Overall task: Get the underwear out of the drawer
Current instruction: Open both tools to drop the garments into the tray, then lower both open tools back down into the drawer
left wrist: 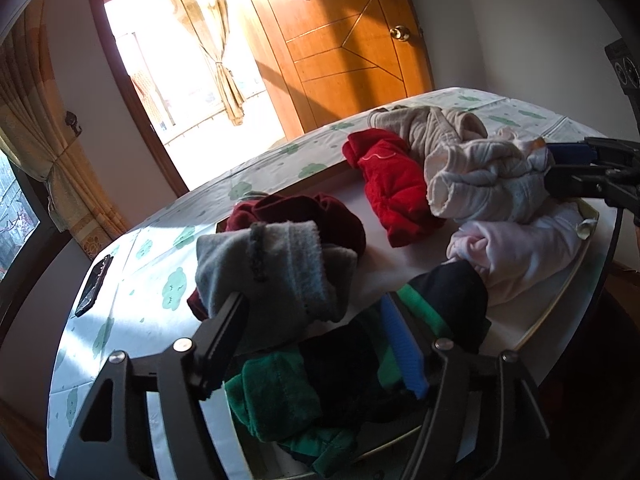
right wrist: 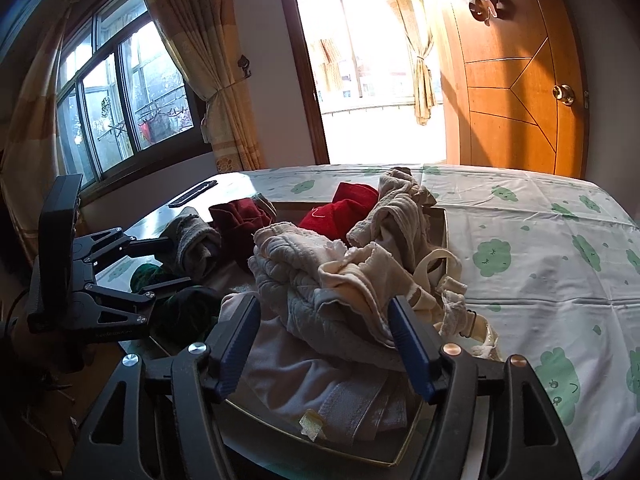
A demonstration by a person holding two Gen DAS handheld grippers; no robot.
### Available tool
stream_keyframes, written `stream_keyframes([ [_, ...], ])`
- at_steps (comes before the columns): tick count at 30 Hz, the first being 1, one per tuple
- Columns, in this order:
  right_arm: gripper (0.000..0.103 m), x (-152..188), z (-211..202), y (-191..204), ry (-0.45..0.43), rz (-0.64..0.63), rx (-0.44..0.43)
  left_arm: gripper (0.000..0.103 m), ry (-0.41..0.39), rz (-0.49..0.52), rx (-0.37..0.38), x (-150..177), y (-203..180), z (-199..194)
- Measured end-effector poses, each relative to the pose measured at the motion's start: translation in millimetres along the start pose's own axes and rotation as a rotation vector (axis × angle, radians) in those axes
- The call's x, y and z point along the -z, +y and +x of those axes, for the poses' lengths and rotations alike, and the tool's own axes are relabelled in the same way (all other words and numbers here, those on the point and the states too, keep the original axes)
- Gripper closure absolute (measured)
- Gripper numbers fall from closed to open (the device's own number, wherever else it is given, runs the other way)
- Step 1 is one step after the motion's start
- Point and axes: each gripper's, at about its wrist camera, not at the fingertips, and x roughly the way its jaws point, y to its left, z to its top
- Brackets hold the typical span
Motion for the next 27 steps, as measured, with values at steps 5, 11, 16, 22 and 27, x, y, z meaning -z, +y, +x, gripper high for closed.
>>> stream_keyframes([
  [5,0.035,5,-14,2,-0.028,0.01,-0.006,0.026,-0.017,-0.013,-0.003,5,-1,-9],
  [11,0.035,14,-29,12,-0.047,-0.01,-0.021,0.017,-0.044,-0.046,0.009,14,-1,-21],
  [16,0.034,24,-42,24,-0.058,-0.038,-0.04,0.011,-0.047,-0.043,0.03,21,-8,-27],
  [22,0.034,38,-47,34,-0.041,-0.049,-0.065,0.011,-0.051,-0.036,0.04,26,-17,-31],
  [27,0.033,53,-50,43,-0.02,-0.081,-0.066,0.011,-0.061,-0.046,0.052,31,-19,-39],
])
